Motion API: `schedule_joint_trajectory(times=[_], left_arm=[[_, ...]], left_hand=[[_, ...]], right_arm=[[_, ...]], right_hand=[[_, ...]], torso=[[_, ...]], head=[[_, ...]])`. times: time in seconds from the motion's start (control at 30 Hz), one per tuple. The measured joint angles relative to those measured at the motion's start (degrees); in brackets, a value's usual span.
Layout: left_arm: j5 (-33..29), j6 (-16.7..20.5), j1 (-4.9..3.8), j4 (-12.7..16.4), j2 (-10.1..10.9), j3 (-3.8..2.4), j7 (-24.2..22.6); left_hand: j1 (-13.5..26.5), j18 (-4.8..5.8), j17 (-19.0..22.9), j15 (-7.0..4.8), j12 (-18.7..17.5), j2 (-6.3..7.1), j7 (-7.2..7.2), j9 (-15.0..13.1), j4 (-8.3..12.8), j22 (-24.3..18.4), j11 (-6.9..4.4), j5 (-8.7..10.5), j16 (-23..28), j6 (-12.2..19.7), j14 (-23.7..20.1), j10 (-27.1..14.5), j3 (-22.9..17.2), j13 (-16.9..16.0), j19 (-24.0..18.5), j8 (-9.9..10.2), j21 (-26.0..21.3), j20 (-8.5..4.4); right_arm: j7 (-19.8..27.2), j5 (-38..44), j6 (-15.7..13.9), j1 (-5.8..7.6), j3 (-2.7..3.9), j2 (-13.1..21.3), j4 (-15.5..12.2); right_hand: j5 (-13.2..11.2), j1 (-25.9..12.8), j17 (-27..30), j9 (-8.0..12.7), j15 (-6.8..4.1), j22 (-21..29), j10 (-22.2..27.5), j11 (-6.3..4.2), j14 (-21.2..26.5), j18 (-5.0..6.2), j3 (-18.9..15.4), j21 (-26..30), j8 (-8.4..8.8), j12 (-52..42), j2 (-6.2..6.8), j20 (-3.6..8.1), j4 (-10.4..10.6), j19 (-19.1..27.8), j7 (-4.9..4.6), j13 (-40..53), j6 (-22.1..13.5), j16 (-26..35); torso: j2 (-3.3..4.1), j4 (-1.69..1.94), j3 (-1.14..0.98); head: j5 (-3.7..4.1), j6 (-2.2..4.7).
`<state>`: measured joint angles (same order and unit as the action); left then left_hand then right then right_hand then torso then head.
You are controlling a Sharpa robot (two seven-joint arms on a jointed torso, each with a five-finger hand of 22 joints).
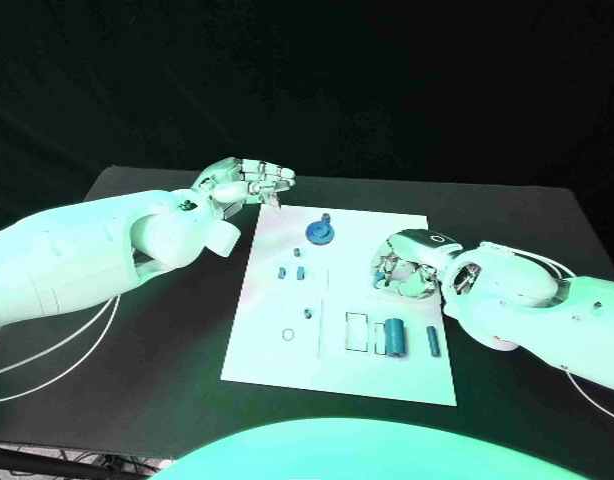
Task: Assemble the parts on the task board
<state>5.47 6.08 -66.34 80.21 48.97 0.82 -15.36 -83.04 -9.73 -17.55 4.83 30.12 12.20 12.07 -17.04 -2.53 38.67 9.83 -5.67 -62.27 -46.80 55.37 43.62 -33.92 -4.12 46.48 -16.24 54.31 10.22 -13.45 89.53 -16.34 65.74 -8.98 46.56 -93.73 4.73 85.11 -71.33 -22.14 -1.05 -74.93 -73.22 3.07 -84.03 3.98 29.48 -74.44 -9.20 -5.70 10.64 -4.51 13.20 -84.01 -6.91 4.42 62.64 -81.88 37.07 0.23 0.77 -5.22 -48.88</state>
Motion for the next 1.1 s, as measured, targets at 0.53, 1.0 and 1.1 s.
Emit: schedule_joint_trajectory(times=[0.53,1.0,1.1], left_arm=[[0.00,0.00,0.00,-0.16,-0.02,-0.01,0.10],[0.00,-0.04,0.00,-0.53,-0.23,-0.01,0.25],[0.00,-0.05,0.00,-0.65,-0.34,-0.02,0.28]], left_hand=[[0.00,0.00,0.00,0.00,0.00,0.00,0.00,0.00,0.00,0.00,-0.21,0.00,0.00,0.00,0.00,-0.21,0.00,0.00,0.00,0.00,0.00,0.00],[0.00,0.00,0.05,0.00,0.00,0.00,-0.20,0.00,0.16,0.00,-0.01,0.00,0.00,0.20,0.00,-0.41,0.16,0.04,0.00,0.00,0.00,0.00],[0.00,0.00,0.05,0.00,0.00,0.00,-0.20,0.00,0.16,0.00,0.00,0.00,0.00,0.20,0.00,-0.42,0.16,0.04,0.00,0.00,0.00,0.00]], right_arm=[[-0.36,0.29,-1.99,-0.08,-0.04,0.81,-1.18],[-0.69,-2.23,-3.67,1.87,0.35,2.90,-6.05],[-0.74,-2.59,-3.98,2.14,0.41,2.82,-7.79]], right_hand=[[-0.79,-2.28,-0.87,0.01,-0.40,0.01,-1.13,-0.14,-0.01,-0.68,3.27,-1.34,-0.36,0.89,-0.90,0.42,-3.02,0.00,0.21,0.08,0.43,-0.68],[-0.90,-3.25,-0.86,0.01,-0.40,0.02,-1.21,-0.21,0.00,-0.89,3.59,-1.34,-0.36,1.11,-0.84,0.41,-3.35,0.00,0.22,0.18,0.23,-0.68],[-0.91,-3.55,-0.86,0.01,-0.39,0.02,-1.21,-0.21,0.00,-0.89,3.59,-1.34,-0.36,1.10,-0.53,0.41,-3.35,0.00,0.23,0.20,0.21,-0.68]], torso=[[-0.04,0.02,0.01],[-0.15,-0.07,0.06],[-0.16,-0.07,0.05]], head=[[0.20,-0.06],[0.26,0.18],[0.11,0.19]])
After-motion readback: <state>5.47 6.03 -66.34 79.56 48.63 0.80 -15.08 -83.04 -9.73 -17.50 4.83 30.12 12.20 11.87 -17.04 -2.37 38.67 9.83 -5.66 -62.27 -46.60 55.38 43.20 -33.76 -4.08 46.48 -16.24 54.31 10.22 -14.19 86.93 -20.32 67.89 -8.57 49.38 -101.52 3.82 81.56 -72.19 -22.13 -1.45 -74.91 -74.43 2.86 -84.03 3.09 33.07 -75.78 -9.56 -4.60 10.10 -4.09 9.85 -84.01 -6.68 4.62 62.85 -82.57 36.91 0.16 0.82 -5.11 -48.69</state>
